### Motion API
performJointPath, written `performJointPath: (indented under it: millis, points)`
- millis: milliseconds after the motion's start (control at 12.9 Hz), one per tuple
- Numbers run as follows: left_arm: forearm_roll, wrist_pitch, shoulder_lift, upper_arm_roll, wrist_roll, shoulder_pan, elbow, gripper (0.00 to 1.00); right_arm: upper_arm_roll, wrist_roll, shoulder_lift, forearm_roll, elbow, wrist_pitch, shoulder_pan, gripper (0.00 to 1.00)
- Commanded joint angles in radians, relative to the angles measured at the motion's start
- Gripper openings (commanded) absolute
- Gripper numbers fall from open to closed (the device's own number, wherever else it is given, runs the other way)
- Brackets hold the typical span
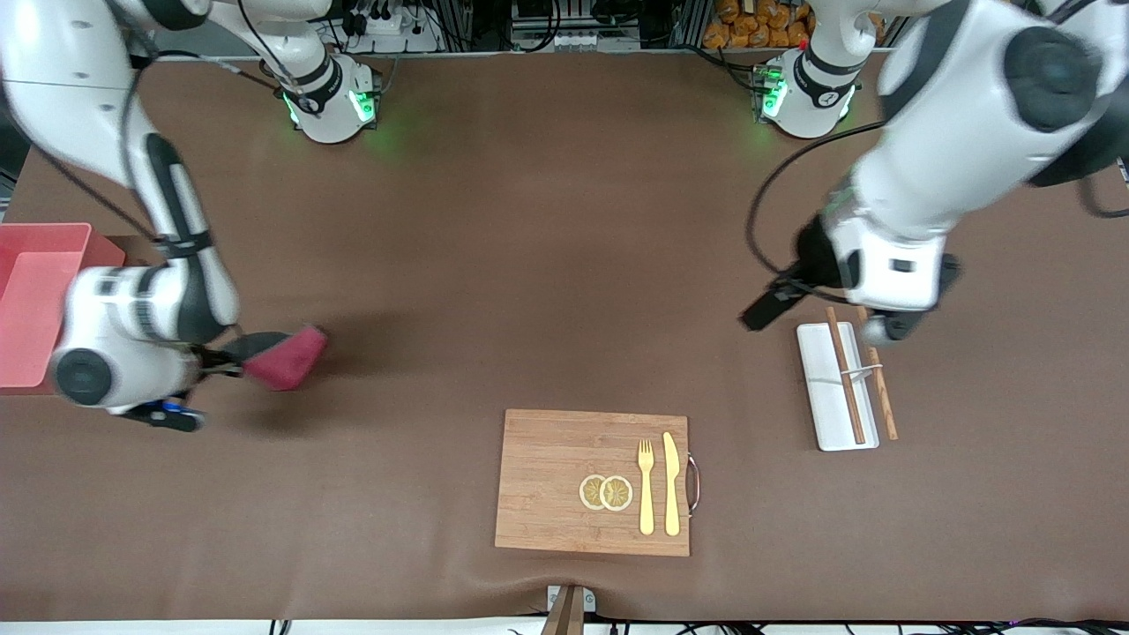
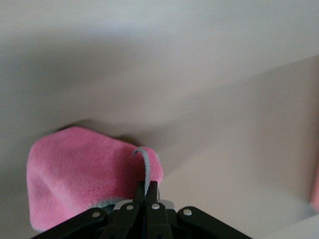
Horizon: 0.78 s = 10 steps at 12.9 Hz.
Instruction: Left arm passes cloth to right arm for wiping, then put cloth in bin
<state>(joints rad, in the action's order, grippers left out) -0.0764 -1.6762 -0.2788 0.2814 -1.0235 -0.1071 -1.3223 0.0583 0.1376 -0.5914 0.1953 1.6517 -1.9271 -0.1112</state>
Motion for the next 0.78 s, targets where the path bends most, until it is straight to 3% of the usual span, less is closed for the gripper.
performJointPath:
  millis: [0,311,543,699]
  points:
    - [0.018,0.094,0.066,0.009,0.232,0.096,-0.037,1.00,-0.026,-0.190,0.025,0.056,-0.004,0.007,-0.126,0.00]
    - [0.018,0.177,0.085,0.012,0.518,0.225,-0.031,1.00,-0.025,-0.371,0.071,0.117,-0.016,0.017,-0.228,0.00]
    - [0.071,0.211,0.119,0.012,0.580,0.271,-0.034,1.00,-0.025,-0.400,0.081,0.188,-0.030,0.017,-0.255,0.00]
    - [0.081,0.213,0.132,0.006,0.663,0.279,-0.037,1.00,-0.026,-0.397,0.049,0.184,-0.027,0.010,-0.272,0.00]
